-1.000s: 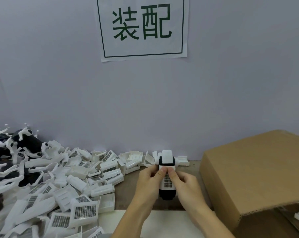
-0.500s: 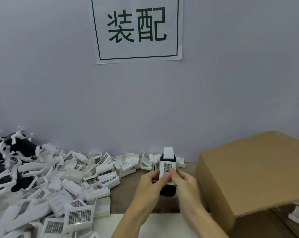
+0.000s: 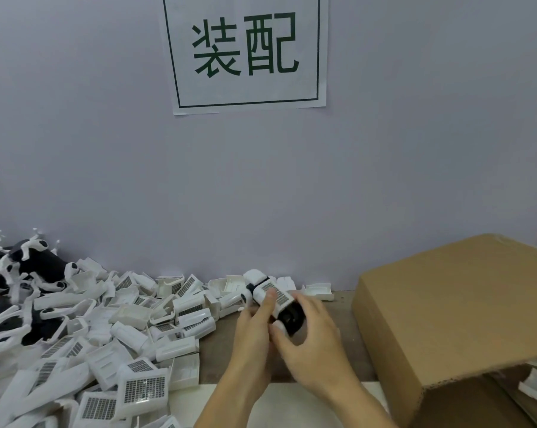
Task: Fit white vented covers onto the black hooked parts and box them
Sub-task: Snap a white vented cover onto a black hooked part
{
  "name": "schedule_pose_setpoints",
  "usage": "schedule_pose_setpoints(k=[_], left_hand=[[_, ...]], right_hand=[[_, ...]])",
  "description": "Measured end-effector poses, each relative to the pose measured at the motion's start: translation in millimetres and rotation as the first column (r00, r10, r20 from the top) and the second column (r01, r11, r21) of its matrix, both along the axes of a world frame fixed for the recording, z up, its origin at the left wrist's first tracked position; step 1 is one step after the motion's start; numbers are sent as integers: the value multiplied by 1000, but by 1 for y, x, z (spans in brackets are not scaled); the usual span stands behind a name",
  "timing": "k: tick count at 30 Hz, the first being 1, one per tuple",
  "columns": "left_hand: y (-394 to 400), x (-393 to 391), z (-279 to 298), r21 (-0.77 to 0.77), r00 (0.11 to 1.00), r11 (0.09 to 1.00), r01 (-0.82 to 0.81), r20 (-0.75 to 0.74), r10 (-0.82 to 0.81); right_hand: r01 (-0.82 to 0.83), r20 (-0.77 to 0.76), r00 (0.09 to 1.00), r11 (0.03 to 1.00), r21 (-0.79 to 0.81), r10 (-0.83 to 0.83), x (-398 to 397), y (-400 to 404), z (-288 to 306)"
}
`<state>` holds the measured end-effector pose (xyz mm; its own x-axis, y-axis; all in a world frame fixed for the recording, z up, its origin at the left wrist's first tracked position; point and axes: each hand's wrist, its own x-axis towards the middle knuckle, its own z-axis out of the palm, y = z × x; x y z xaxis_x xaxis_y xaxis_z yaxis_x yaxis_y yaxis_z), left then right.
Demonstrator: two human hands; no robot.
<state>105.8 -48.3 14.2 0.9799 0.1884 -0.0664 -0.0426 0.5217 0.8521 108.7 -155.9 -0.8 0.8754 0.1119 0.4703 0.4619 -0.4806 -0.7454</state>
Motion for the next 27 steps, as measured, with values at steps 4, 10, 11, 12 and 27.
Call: schedule_pose_setpoints(k=[4, 10, 11, 12, 27], left_hand=[[4, -1, 6, 196, 996, 978, -72, 58, 62], [12, 0, 11, 385, 916, 837, -388, 257, 307], [12, -1, 10, 359, 945, 881, -306, 224, 237], [11, -1, 10, 331, 967, 916, -226, 190, 170], [38, -2, 13, 90, 991, 987, -130, 27, 128]], right_hand=[[121, -32, 993, 956, 266, -117, 3, -4, 4], [255, -426, 865, 497, 830, 267, 8, -19, 14], [266, -448, 832, 473, 840, 327, 7, -19, 14], [260, -458, 803, 467, 845, 381, 5, -18, 15], [-164, -169, 826, 516, 841, 537, 5, -25, 15]])
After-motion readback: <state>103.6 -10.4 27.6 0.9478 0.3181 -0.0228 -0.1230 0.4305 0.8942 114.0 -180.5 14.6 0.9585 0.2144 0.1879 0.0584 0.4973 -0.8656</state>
